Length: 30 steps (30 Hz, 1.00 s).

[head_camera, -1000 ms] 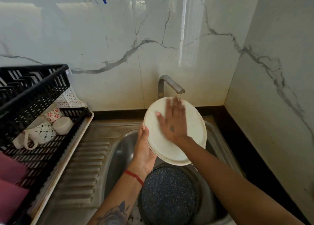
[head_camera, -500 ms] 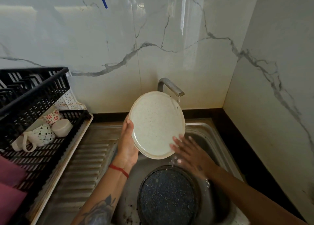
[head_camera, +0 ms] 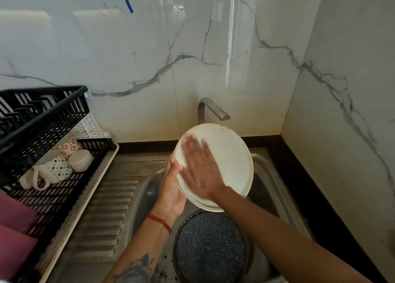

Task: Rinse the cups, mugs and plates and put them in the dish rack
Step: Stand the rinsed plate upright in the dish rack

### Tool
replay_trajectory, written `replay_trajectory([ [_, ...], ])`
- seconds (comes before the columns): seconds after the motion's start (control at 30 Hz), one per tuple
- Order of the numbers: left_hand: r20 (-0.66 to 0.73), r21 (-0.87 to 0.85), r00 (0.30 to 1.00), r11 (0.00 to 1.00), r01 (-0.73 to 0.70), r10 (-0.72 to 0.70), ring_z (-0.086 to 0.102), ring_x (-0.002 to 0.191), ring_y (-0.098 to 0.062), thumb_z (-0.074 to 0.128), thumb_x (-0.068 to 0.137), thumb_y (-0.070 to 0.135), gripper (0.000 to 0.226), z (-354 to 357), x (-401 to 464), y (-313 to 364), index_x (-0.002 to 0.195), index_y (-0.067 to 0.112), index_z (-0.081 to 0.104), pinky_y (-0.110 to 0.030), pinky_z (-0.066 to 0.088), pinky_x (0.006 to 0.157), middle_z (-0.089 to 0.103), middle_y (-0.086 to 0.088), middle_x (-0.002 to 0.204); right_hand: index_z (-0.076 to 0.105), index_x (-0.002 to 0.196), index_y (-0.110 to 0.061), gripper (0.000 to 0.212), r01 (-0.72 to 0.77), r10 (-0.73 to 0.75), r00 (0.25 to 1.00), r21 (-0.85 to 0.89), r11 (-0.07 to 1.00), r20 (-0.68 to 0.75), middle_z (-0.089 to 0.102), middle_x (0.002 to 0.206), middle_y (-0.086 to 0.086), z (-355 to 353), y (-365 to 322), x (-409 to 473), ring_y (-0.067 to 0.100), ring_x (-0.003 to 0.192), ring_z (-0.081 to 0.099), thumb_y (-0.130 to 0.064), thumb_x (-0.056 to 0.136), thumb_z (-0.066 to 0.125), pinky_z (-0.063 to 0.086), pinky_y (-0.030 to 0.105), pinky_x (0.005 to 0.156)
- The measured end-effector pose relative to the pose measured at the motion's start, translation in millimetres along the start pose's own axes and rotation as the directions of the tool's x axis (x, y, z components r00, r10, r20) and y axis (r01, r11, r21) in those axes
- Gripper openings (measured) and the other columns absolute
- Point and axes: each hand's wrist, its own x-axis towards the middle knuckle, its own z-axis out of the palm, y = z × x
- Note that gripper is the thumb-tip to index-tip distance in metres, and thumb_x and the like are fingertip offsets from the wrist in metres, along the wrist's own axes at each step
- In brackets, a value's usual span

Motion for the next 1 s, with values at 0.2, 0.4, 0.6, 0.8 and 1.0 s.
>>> replay_trajectory([
  [0.2, -0.093, 0.045, 0.994, 0.997, -0.057, 0.061, 0.056, 0.119, -0.033, 0.035, 0.103, 0.035, 0.039, -22.9, 1.9, 11.2, 0.138, 0.024, 0.046, -0.056, 0.044, 0.1, 0.058, -0.011, 0.131, 0.005, 0.154, -0.02, 0.057, 0.436, -0.409, 0.883, -0.078, 0.897, 0.233, 0.003, 0.161, 0.001, 23.9, 16.8, -75.2, 0.023, 0.148, -0.004, -0.043, 0.103, 0.016, -0.002, 0.049, 0.117],
  [0.4, -0.046, 0.102, 0.987, 0.984, -0.149, 0.154, 0.055, 0.121, -0.031, 0.031, 0.103, 0.027, 0.041, -37.4, -2.6, 12.2, 0.14, 0.017, 0.044, -0.054, 0.046, 0.098, 0.057, -0.012, 0.133, -0.002, 0.151, -0.036, 0.055, -0.192, 0.189, 0.97, 0.009, 0.981, 0.156, -0.005, 0.16, -0.002, 18.4, 76.6, -121.2, 0.02, 0.147, -0.006, -0.051, 0.1, 0.013, 0.006, 0.054, 0.116],
  [0.6, -0.23, 0.183, 0.972, 0.978, 0.099, -0.055, 0.07, 0.089, -0.022, 0.032, 0.097, 0.056, 0.048, -23.0, -8.0, -17.3, 0.102, 0.029, 0.071, -0.034, 0.056, 0.068, 0.072, -0.008, 0.106, 0.056, 0.128, -0.018, 0.067, -0.498, 0.773, 0.366, 0.811, -0.308, 0.518, 0.06, 0.124, 0.014, -11.3, 54.0, -62.6, 0.034, 0.111, 0.057, -0.066, 0.092, 0.027, 0.045, 0.049, 0.097],
  [0.8, -0.36, 0.081, 0.879, 0.928, 0.364, -0.313, 0.054, 0.113, -0.036, 0.024, 0.096, 0.063, 0.059, -25.7, -4.7, -17.1, 0.117, 0.02, 0.06, -0.054, 0.048, 0.087, 0.061, -0.013, 0.113, 0.066, 0.094, -0.018, 0.045, -0.319, 0.781, 0.414, 0.878, -0.356, 0.467, 0.069, 0.091, 0.007, -33.4, 65.2, -54.3, 0.026, 0.089, 0.063, -0.056, 0.094, 0.041, 0.054, 0.034, 0.058],
  [1.0, -0.153, -0.373, 0.893, 0.862, 0.343, -0.422, 0.056, 0.109, -0.038, 0.039, 0.101, 0.015, 0.043, -26.3, 3.7, -9.9, 0.136, -0.01, 0.037, -0.045, 0.053, 0.085, 0.056, -0.031, 0.118, 0.072, 0.076, -0.012, 0.015, -0.404, 0.509, 0.781, 0.914, -0.029, 0.362, 0.071, 0.101, 0.009, -51.6, 100.2, -66.0, 0.025, 0.098, 0.063, -0.02, 0.08, 0.06, 0.046, 0.035, 0.086],
])
